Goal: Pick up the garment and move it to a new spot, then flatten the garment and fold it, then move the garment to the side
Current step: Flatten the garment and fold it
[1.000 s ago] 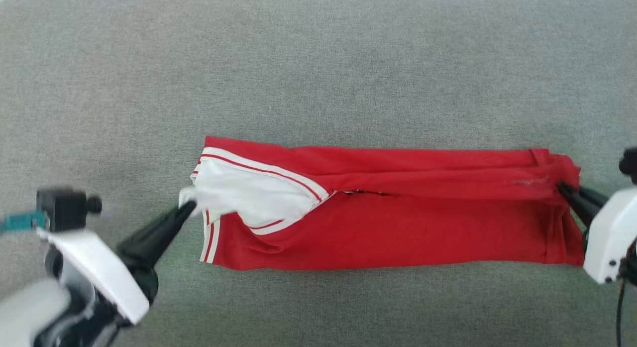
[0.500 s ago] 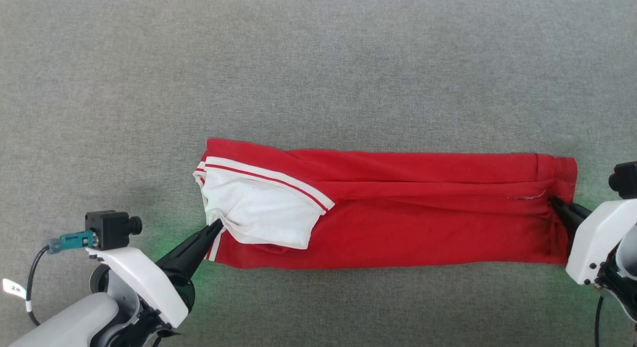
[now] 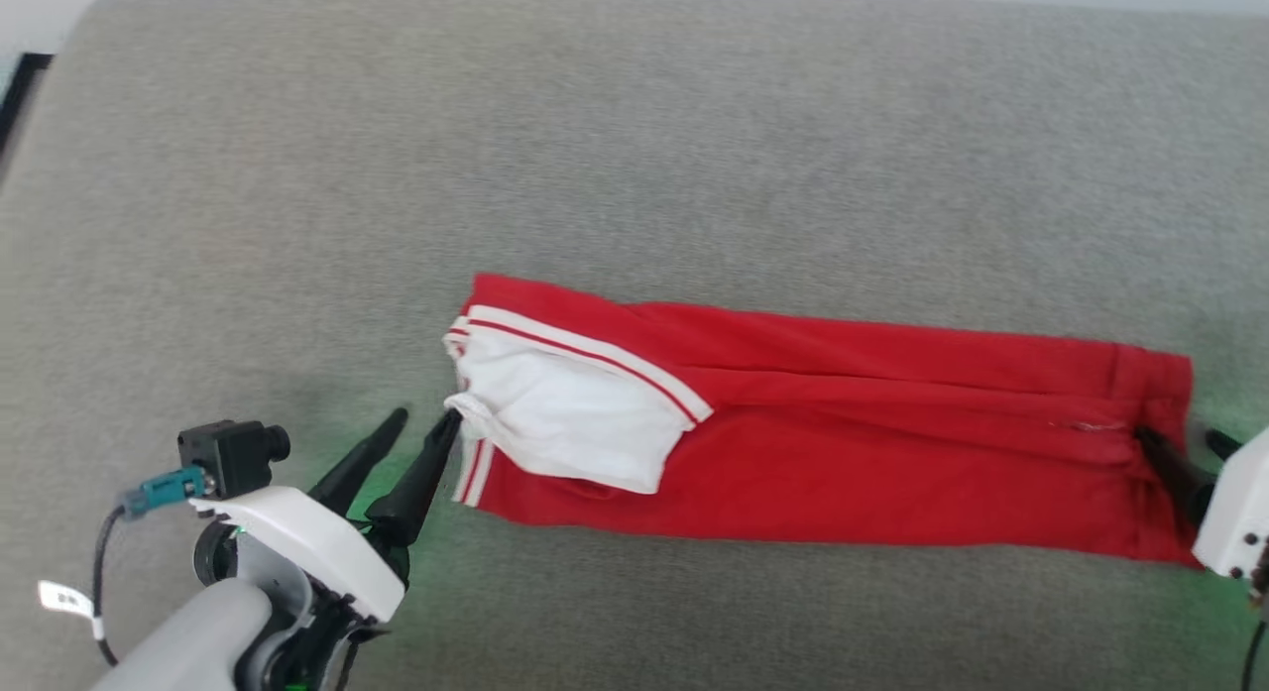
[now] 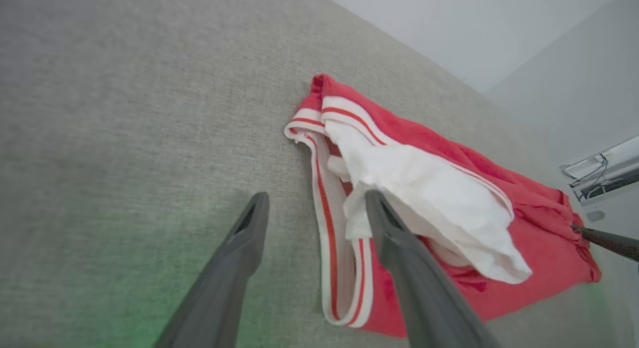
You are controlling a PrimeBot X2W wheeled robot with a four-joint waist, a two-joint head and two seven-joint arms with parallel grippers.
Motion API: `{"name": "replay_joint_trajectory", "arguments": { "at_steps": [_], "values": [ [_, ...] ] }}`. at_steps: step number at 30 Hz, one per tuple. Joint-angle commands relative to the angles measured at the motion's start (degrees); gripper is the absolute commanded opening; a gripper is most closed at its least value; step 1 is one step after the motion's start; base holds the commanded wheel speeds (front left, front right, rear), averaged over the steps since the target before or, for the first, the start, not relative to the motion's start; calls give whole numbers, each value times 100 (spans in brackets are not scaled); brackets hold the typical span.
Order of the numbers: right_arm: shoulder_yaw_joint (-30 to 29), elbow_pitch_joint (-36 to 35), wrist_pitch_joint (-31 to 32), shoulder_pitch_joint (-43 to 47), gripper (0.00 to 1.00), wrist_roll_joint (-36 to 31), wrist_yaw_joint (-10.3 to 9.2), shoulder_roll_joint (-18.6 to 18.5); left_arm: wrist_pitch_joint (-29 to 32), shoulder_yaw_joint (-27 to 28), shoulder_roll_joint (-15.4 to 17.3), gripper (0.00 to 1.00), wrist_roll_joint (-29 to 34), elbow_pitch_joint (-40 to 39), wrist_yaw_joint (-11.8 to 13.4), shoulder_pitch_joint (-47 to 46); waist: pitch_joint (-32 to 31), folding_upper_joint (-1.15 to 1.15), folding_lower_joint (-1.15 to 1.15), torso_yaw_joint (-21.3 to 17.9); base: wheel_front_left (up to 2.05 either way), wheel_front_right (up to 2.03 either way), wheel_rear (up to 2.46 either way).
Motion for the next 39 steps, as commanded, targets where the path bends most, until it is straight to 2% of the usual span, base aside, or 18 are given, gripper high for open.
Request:
{"name": "replay_joint_trajectory", "arguments": {
  "at_steps": [1,5,6,12,13,14,15,18,19,20,22,30,36,39],
  "values": [
    [-16,156,126,92,100,50,-4,33,-28,304,-177,100,324,111,69,156,-62,0,0,147,0,0,0],
    [-44,413,286,143,100,82,-3,66,-29,1157,-681,100,1476,262,113,490,-126,0,0,379,0,0,0],
    [-66,521,341,139,100,99,-3,89,-30,1631,-905,100,2203,199,152,655,-156,0,0,474,0,0,0],
    [-77,695,488,140,100,92,6,89,-29,2974,-1560,100,4062,-311,89,1267,-239,0,0,660,0,0,0],
    [-77,695,488,140,100,92,6,89,-29,2974,-1560,100,4062,-311,89,1267,-239,0,0,660,0,0,0],
    [-105,735,501,130,100,83,17,94,-30,3280,-1753,100,4597,-489,52,1433,-258,0,0,701,0,0,0],
    [-105,735,501,130,100,83,17,94,-30,3280,-1753,100,4597,-489,52,1433,-258,0,0,701,0,0,0],
    [-145,819,599,135,100,81,17,119,-30,3667,-1991,100,5153,-740,-15,1623,-278,0,0,741,0,0,0],
    [-148,846,631,133,86,76,17,129,-30,3721,-2074,100,5228,-770,-53,1687,-286,0,0,751,0,0,0],
    [-162,873,655,129,48,74,17,145,-30,3760,-2100,100,5378,-849,-69,1714,-288,0,0,757,0,0,0],
    [-186,943,731,115,0,42,17,168,-30,3826,-2196,100,5426,-897,-89,1792,-287,0,0,756,0,0,0],
    [-443,921,646,-82,0,76,-13,34,-30,3757,-2090,100,5352,-1076,-94,1869,-258,0,0,597,0,0,0],
    [-1058,858,307,-296,0,-34,-17,-236,-30,3667,-1929,100,5203,-993,-91,1885,-205,0,0,327,0,0,0],
    [-1486,952,195,-318,0,-87,-16,-499,-30,3742,-1903,100,5245,-1017,-92,1870,-171,0,0,203,0,0,0]
  ]
}}
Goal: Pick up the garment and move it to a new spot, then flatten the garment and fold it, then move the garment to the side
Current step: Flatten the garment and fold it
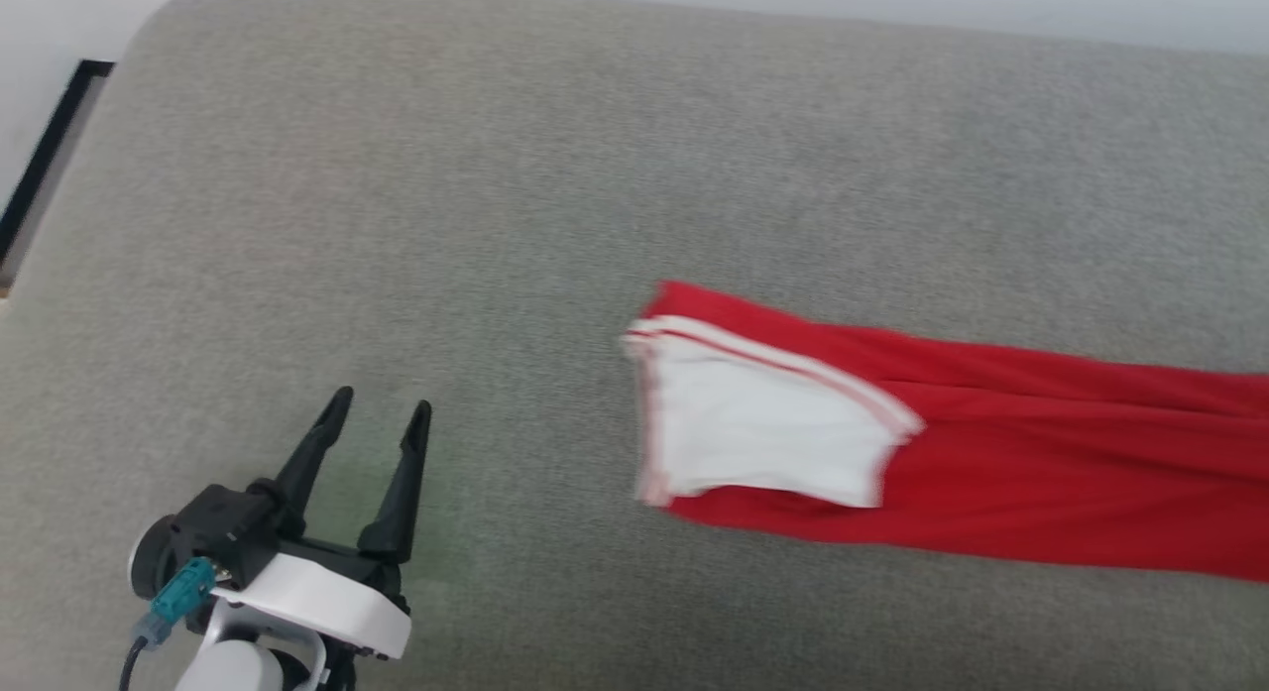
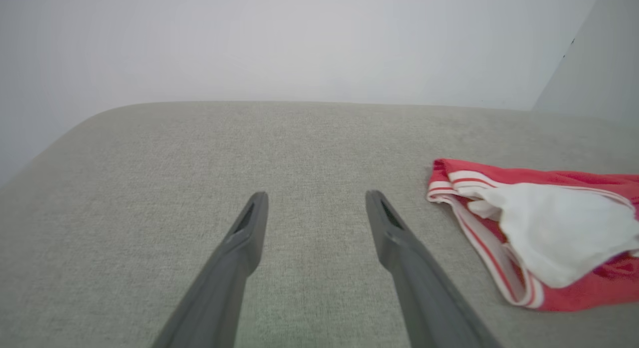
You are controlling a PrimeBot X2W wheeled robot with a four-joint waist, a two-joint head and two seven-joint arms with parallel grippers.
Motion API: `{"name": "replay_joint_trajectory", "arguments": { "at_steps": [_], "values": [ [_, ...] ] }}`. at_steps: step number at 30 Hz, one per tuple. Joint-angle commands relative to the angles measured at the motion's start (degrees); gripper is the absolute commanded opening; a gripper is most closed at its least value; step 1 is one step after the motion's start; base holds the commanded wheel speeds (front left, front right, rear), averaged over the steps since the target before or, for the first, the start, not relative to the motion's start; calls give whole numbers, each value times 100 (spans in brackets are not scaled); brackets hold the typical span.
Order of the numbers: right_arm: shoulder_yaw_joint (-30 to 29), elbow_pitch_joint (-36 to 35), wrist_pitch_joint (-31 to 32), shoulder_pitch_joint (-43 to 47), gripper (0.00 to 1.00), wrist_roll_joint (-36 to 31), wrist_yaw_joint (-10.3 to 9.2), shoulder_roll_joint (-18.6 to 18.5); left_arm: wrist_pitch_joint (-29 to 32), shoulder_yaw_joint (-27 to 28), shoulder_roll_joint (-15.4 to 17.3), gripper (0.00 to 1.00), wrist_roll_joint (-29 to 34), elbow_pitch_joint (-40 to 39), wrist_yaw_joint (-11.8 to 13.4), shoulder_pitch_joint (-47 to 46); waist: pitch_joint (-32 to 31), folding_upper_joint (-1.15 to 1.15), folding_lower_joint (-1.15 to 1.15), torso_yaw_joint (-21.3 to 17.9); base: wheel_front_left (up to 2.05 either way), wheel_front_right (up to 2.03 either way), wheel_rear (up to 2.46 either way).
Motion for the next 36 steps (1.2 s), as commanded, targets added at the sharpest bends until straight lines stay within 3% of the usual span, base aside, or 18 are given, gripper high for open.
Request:
{"name": "replay_joint_trajectory", "arguments": {
  "at_steps": [1,8,13,19,29,36],
  "values": [
    [-298,79,-77,-47,0,-70,-31,-196,-29,50,33,100,31,-40,5,-3,40,0,0,-126,0,0,0],
    [-1396,256,-153,-164,0,-260,-25,-712,-29,156,93,100,136,-96,4,-35,116,0,0,-369,0,0,0],
    [-1370,127,-105,-146,0,-272,-24,-764,-29,195,75,100,193,-127,4,-39,109,0,0,-465,0,0,0],
    [-636,-592,104,114,0,-36,-20,-558,-29,197,38,100,220,-108,4,-6,64,0,0,-489,0,0,0],
    [1231,-2644,801,157,0,390,-19,-50,-29,152,-92,100,216,-49,4,-101,50,0,0,-359,0,0,0],
    [2480,-2920,1061,-237,0,261,-19,185,-29,93,-167,100,147,40,4,-209,87,0,0,-213,0,0,0]
  ]
}}
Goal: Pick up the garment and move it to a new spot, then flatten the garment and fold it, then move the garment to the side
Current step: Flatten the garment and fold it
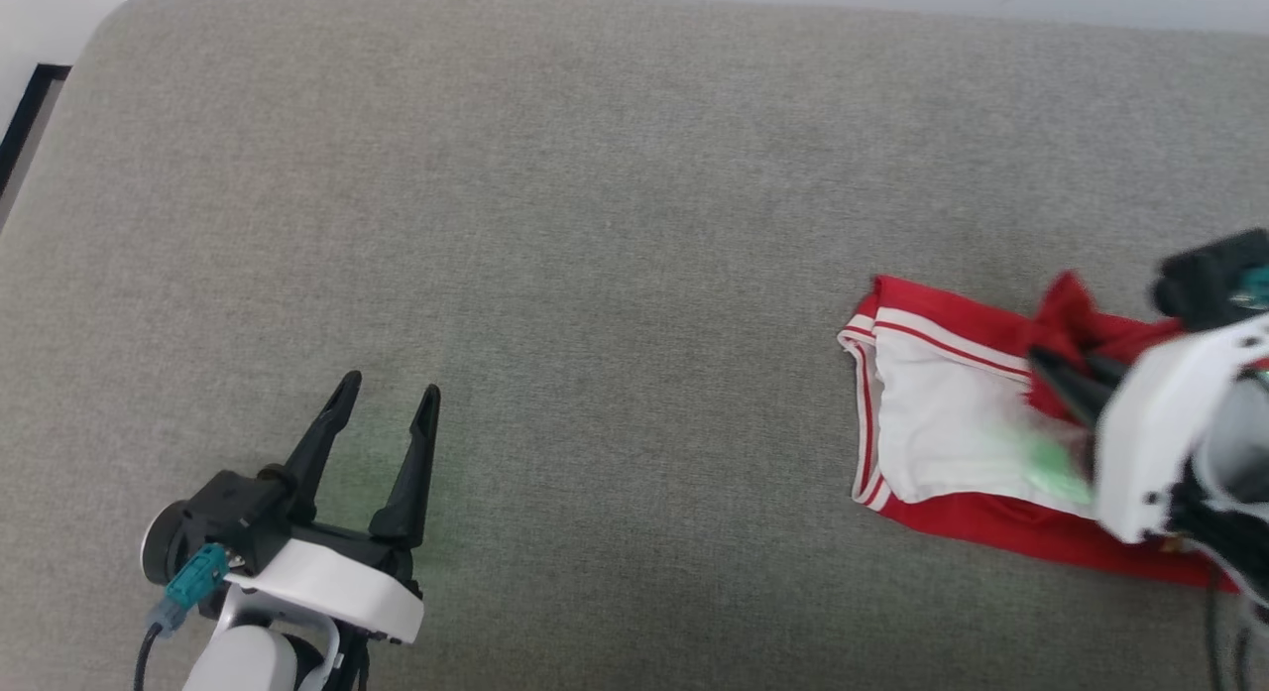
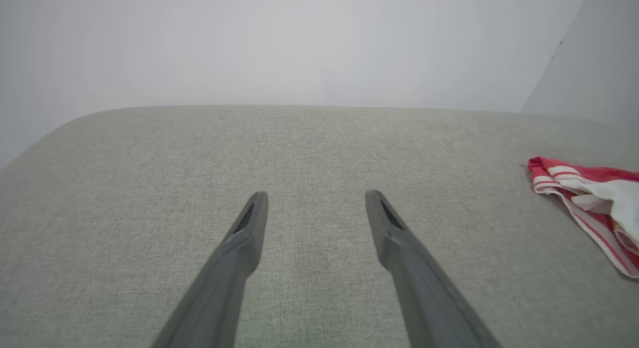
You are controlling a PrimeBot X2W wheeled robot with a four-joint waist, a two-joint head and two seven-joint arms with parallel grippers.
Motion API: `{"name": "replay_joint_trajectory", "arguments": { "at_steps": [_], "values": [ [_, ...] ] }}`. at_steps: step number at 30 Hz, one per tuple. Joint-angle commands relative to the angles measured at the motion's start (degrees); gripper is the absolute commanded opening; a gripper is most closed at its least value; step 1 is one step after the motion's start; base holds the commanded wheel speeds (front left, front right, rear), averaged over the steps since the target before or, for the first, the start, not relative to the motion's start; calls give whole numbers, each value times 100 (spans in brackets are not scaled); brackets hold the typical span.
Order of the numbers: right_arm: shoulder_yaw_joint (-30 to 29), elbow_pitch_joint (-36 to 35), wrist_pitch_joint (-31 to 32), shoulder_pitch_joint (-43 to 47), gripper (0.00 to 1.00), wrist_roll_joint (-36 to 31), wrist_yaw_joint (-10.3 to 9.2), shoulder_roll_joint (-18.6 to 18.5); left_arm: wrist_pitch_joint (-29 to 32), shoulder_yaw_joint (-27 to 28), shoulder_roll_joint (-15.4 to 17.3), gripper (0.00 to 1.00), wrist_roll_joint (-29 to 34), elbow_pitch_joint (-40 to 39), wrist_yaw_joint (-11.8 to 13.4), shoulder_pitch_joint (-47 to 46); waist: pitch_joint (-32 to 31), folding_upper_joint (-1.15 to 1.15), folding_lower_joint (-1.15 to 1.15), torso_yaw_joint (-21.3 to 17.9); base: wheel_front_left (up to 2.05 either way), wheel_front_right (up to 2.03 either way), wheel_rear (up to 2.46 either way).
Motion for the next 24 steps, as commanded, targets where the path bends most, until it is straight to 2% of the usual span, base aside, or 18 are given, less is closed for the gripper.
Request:
{"name": "replay_joint_trajectory", "arguments": {
  "at_steps": [1,7,16,17,19,20,24],
  "values": [
    [175,60,0,-133,0,-63,-4,62,-29,-15,-27,100,-33,31,4,-98,21,0,0,39,0,0,0],
    [955,570,-182,-477,0,-117,-4,185,-29,-129,-63,100,-80,125,4,-244,77,0,0,203,0,0,0],
    [1465,1292,-733,-759,0,-187,-4,195,-29,-197,-124,100,-107,166,4,-369,64,0,0,306,0,0,0],
    [1483,1346,-811,-777,5,-173,-4,210,-29,-191,-122,100,-113,165,4,-357,51,0,0,300,0,0,0],
    [1469,1417,-1007,-822,72,-145,-4,254,-29,-162,-100,100,-132,177,4,-294,0,0,0,255,0,0,0],
    [1407,1467,-1113,-854,100,-126,-4,293,-29,-153,-88,100,-138,198,4,-254,-29,0,0,224,0,0,0],
    [1135,1680,-1688,-982,100,-184,-4,409,-30,-77,-39,100,-202,205,4,-188,-206,0,0,5,0,0,0]
  ]
}}
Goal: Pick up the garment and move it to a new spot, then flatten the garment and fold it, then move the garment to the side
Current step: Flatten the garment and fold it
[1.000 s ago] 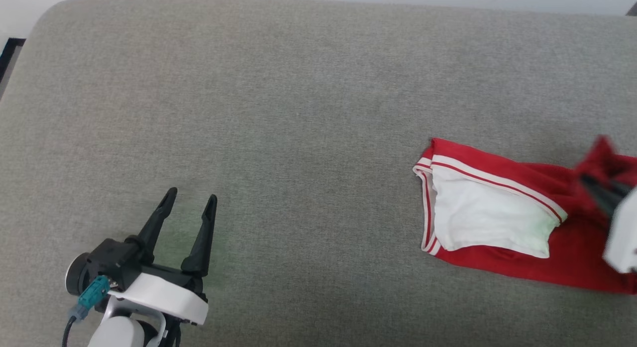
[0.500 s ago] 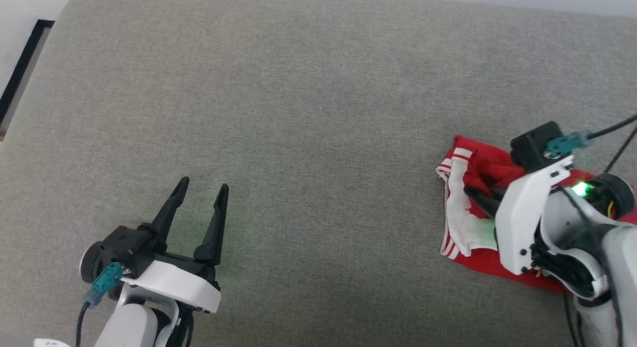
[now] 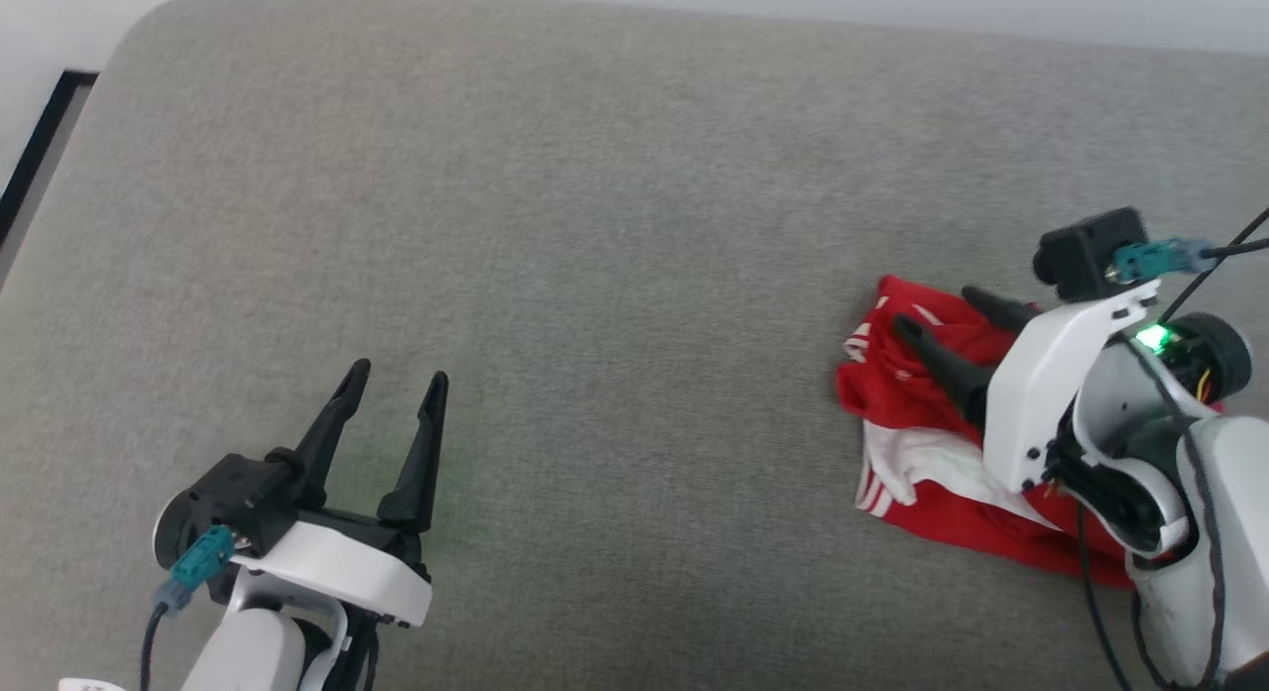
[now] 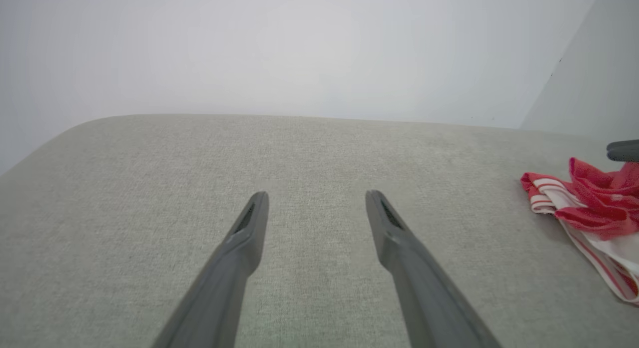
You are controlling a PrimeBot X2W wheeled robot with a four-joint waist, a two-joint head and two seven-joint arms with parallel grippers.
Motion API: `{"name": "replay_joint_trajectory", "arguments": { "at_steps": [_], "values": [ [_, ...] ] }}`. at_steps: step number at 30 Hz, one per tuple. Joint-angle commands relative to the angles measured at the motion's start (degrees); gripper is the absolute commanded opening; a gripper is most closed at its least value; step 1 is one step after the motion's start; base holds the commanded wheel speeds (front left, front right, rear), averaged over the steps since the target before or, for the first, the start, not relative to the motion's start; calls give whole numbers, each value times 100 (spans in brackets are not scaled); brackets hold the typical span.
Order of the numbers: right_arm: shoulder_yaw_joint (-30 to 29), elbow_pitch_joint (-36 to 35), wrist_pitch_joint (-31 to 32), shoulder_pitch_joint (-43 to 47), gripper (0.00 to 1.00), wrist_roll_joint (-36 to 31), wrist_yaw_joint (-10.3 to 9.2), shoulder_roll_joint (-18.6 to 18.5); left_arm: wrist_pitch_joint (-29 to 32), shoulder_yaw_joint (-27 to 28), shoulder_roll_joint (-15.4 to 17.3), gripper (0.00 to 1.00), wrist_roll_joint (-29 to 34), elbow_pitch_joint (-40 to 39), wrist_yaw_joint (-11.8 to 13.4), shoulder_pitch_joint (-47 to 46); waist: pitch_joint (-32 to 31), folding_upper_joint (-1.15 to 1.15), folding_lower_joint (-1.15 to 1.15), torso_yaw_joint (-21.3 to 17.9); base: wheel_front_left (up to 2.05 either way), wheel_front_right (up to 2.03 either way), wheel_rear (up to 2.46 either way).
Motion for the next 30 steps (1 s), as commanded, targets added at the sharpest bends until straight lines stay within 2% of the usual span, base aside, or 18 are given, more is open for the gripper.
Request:
{"name": "replay_joint_trajectory", "arguments": {
  "at_steps": [1,9,16,23,26,30],
  "values": [
    [-54,73,-200,-46,100,18,-4,16,-30,34,56,100,-66,-12,4,58,-124,0,0,-145,0,0,0],
    [-155,553,-1162,79,100,239,-4,-142,-30,92,96,100,-229,44,4,189,-404,0,0,-526,0,0,0],
    [-323,1252,-2818,212,100,83,-4,-399,-30,294,118,100,-502,211,4,303,-587,0,0,-903,0,0,0],
    [-407,1793,-4335,337,100,-78,-4,-343,-30,672,34,100,-448,323,4,375,-803,0,0,-1141,0,0,0],
    [-436,1910,-4664,471,100,-166,-4,-321,-30,735,43,100,-371,250,4,476,-904,0,0,-1167,0,0,0],
    [-450,1834,-4807,814,100,-220,-4,-283,-30,881,69,100,-262,84,4,713,-1003,0,0,-1173,0,0,0]
  ]
}}
